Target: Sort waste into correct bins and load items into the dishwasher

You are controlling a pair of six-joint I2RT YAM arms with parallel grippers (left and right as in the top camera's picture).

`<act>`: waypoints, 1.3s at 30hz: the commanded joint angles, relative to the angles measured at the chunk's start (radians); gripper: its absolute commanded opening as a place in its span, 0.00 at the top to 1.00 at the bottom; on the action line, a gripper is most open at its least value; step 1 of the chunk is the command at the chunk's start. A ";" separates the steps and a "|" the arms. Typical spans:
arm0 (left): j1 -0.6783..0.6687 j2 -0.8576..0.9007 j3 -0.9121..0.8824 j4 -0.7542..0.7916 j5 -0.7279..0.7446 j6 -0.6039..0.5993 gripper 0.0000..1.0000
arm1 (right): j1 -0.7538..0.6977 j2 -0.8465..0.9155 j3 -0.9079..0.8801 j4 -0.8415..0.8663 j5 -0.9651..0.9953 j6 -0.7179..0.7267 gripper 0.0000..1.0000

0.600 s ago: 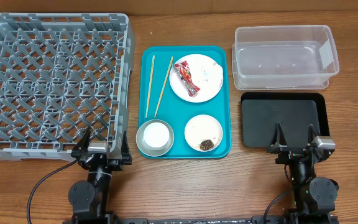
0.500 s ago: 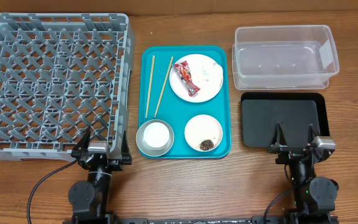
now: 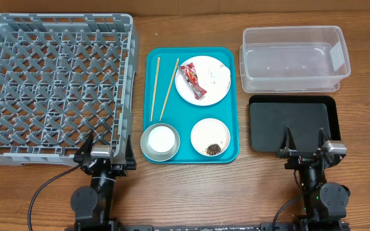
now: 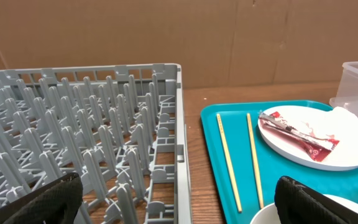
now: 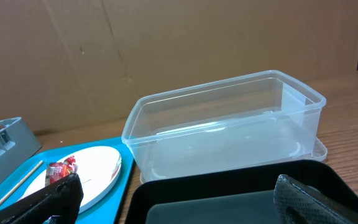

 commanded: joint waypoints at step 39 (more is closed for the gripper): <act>-0.006 -0.009 -0.003 0.072 0.007 0.003 0.00 | 0.001 -0.011 -0.011 0.016 0.002 0.000 0.00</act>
